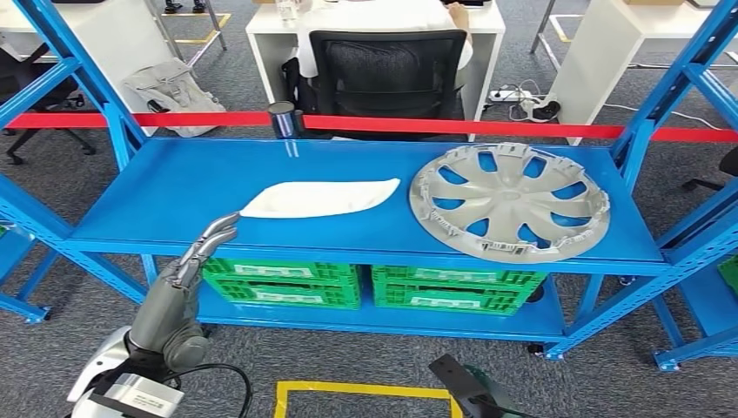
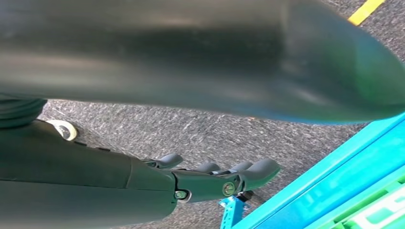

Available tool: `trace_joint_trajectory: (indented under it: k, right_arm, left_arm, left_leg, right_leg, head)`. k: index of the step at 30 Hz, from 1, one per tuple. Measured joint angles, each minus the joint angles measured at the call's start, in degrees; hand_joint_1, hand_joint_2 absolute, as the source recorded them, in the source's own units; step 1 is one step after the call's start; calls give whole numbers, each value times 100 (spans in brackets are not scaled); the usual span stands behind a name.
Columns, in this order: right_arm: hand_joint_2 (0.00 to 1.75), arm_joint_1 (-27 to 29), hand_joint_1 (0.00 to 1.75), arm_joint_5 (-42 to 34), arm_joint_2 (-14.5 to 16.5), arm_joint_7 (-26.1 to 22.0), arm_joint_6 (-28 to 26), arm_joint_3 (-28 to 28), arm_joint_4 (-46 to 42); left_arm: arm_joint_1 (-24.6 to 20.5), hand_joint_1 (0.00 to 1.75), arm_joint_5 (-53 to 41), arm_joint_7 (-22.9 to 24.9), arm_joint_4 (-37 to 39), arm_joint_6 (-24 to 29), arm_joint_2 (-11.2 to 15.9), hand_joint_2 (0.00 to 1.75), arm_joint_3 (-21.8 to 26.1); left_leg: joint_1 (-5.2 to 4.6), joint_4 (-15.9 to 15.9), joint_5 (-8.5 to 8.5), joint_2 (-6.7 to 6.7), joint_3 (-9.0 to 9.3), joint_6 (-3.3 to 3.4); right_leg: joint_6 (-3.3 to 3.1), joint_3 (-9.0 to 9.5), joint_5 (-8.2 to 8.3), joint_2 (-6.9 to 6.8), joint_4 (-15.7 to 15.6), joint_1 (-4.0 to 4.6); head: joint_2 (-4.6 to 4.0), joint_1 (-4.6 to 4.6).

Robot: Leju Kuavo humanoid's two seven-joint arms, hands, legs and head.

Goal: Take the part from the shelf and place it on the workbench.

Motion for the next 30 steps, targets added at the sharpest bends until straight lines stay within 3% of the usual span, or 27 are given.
trace_joint_trajectory:
  k: [7,10,13,15,18,19,20,21,22,23,25,27,29,30]
  right_arm:
    - [0,1,0,-13,8,-4,1,4,0]
    - [0,1,0,-13,15,-4,1,8,0]
    - [0,3,0,-14,17,-4,1,12,-1]
    - [0,-1,0,-13,17,-5,1,15,-2]
    - [0,7,0,-7,16,-2,2,25,-2]
    - [0,14,0,-5,14,0,2,28,-2]
    - [0,18,0,-3,11,2,2,31,-2]
    - [0,19,0,0,6,3,2,32,-2]
    - [0,19,0,4,2,3,1,33,-2]
    - [0,17,0,10,2,4,1,36,-2]
    - [0,9,0,27,6,8,9,44,-2]
    - [0,13,0,37,8,11,17,48,-2]
    - [0,14,0,39,7,11,17,48,-2]
    - [0,5,0,40,7,11,16,48,-2]
  left_arm:
    - [-92,0,-204,84,-21,22,0,0,-1]
    - [-103,0,-237,85,-30,37,0,0,-2]
    - [-115,0,-241,85,-45,39,-7,0,-5]
    - [-120,0,-237,85,-64,36,-25,0,-10]
    - [-105,0,-204,83,-74,11,-43,0,-21]
    - [-93,0,-190,80,-74,4,-44,0,-22]
    - [-82,0,-177,77,-74,2,-44,0,-22]
    - [-75,0,-169,73,-74,2,-44,0,-22]
    - [-71,0,-168,67,-75,2,-44,0,-22]
    - [-70,0,-168,59,-75,2,-43,0,-22]
    - [-67,0,-172,43,-81,3,-42,0,-22]
    - [-61,0,-179,29,-93,6,-42,0,-26]
    - [-61,0,-187,15,-110,10,-42,0,-31]
    - [-65,0,-189,10,-119,12,-42,0,-33]
  left_leg:
    - [-29,32,-20,0,-5,33]
    - [-51,34,-40,1,-8,90]
    - [-26,-58,-48,-3,64,199]
    - [5,-94,-16,8,160,237]
    - [20,-93,-13,19,196,227]
    - [28,-92,-28,18,202,213]
    - [42,-90,-51,16,219,192]
    - [61,-87,-82,14,249,165]
    - [81,-80,-124,14,288,128]
    - [95,-65,-168,14,323,86]
    - [95,-32,-260,17,334,-10]
    - [83,-3,-315,18,348,-90]
    - [93,141,-358,17,337,-137]
    - [99,339,-428,17,240,-156]
  right_leg:
    - [51,16,17,0,-26,-31]
    - [105,37,22,0,-47,-53]
    - [192,22,96,-3,70,-60]
    - [226,-131,-54,-3,371,-59]
    - [286,-698,-497,-3,1305,-72]
    - [301,-850,-515,-4,1489,-81]
    - [317,-902,-417,-4,1469,-94]
    - [337,-840,-212,-7,1232,-110]
    - [367,-694,53,-12,833,-133]
    - [388,-551,203,-15,472,-139]
    - [296,-395,258,-27,89,-133]
    - [122,-386,179,-29,109,-115]
    - [23,-330,171,-19,110,-115]
    - [-12,-290,151,-15,104,-115]
  head:
    - [1,0]
    - [1,-1]
    - [1,2]
    - [1,10]
    - [1,17]
    - [1,17]
    - [1,17]
    - [0,17]
    - [1,17]
    - [1,17]
    - [1,16]
    - [2,12]
    - [2,2]
    - [1,-4]
